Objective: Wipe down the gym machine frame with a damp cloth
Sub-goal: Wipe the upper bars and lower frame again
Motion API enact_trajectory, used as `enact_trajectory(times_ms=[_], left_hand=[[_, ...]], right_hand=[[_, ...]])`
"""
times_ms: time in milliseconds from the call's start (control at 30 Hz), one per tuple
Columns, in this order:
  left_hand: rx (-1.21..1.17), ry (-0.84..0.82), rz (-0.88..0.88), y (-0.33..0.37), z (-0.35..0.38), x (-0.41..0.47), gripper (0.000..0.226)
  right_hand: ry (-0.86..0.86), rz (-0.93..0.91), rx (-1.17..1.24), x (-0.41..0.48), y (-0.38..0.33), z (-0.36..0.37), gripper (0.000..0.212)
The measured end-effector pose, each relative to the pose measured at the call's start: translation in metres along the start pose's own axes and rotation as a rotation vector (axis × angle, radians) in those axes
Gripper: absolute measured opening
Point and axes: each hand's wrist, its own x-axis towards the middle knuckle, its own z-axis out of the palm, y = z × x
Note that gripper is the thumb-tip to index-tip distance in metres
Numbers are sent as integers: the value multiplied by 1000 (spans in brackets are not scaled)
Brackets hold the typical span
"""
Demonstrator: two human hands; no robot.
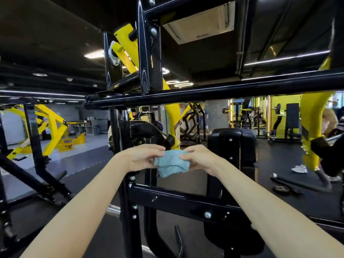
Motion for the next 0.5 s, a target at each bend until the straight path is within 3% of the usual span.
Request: enact_trajectory(times_ms=[100, 233, 333, 400, 500], left_hand=[[-41, -33, -29, -16, 1, -10, 48], [-84, 134, -34, -37, 5, -15, 18], [-191, 146, -62, -48, 0, -17, 21], [-279, 156, -12, -48, 0, -18, 25], [-511, 366, 167, -33, -8, -11, 19]], right_hand=[[-28, 13, 9, -4, -2, 1, 23], [-97, 35, 83, -6, -4, 17, 23], [-121, 41, 186, -3, -9, 31, 22], [-137, 48, 201, 1, -17, 37, 18], [-160, 46, -16, 10, -32, 49, 8]])
